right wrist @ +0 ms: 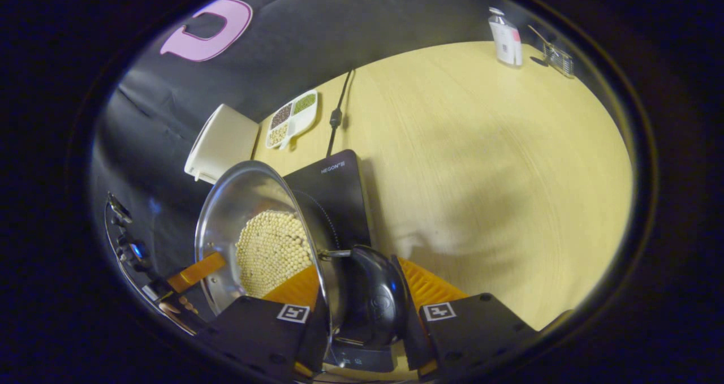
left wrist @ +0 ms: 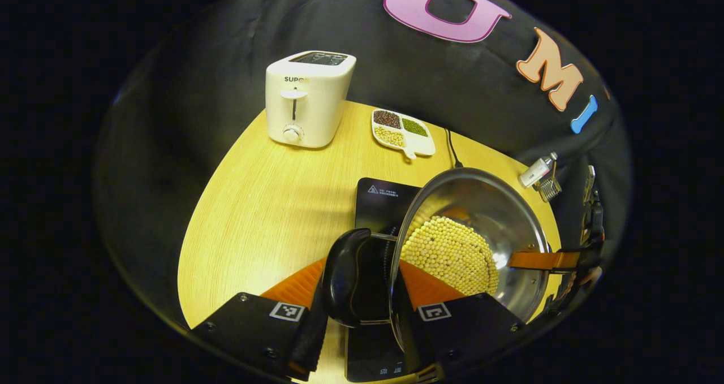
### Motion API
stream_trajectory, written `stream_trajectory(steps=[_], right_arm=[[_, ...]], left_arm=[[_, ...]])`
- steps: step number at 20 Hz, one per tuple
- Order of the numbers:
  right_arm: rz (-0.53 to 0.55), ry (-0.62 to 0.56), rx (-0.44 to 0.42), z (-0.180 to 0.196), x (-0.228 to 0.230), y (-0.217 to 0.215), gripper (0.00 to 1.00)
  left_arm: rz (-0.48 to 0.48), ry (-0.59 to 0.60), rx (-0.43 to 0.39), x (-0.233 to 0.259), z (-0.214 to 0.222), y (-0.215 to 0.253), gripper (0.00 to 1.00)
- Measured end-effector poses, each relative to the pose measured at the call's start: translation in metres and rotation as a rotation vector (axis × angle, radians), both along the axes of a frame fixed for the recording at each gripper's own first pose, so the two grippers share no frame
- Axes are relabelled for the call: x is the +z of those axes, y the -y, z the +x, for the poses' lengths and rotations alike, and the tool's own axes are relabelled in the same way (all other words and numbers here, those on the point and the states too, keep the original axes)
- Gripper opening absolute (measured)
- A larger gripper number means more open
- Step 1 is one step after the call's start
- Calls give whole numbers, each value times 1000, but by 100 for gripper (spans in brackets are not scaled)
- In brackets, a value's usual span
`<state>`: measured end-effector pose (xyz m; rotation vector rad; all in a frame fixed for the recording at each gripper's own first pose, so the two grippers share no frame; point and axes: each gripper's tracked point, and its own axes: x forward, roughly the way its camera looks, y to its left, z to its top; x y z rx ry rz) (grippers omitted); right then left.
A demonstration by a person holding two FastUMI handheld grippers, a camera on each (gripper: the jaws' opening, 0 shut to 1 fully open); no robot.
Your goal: First push the handle of the pot to place it horizontally, then grasp the pot with both hands and set it on the induction cooktop.
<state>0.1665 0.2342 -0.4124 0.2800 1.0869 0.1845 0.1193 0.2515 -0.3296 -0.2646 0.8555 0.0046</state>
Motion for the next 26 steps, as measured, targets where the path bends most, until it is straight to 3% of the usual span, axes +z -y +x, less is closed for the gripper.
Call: stream_trajectory(steps=[6, 8, 10, 11, 14, 15, 16, 17, 18, 20, 21, 22, 23, 26], right_arm=[[-18, 7, 4, -3, 5, 4, 56], [-33, 39, 9, -4, 14, 12, 62], [-41, 101, 11, -3, 30, 20, 85], [-46, 139, 16, 0, 35, 23, 89], [-84, 248, 9, 3, 68, 44, 93], [-93, 282, 6, 2, 80, 51, 100], [-108, 314, 4, 3, 92, 59, 93], [-124, 345, 1, 2, 105, 69, 100], [-139, 374, -4, 1, 119, 79, 93], [-149, 423, -16, -3, 143, 96, 93], [-149, 442, -20, -8, 154, 103, 100], [-149, 463, -22, -11, 165, 111, 93], [-155, 486, -19, -13, 176, 120, 100], [-159, 551, 5, -22, 204, 145, 100]], left_arm=[[16, 4, 15, 2, -7, 0, 60], [59, 59, 30, 14, -2, -4, 67], [112, 148, 61, 37, 6, -13, 73], [136, 179, 76, 47, 5, -16, 100], [182, 223, 125, 60, 1, -22, 100], [185, 237, 136, 66, -1, -21, 98], [188, 256, 150, 74, -4, -20, 97], [187, 271, 153, 80, -7, -17, 97], [190, 266, 160, 82, -13, -14, 97], [181, 245, 172, 86, -24, -5, 97], [169, 248, 180, 90, -27, 2, 97], [160, 251, 182, 96, -34, 11, 97], [165, 257, 190, 102, -38, 18, 97], [210, 294, 203, 128, -50, 42, 97]])
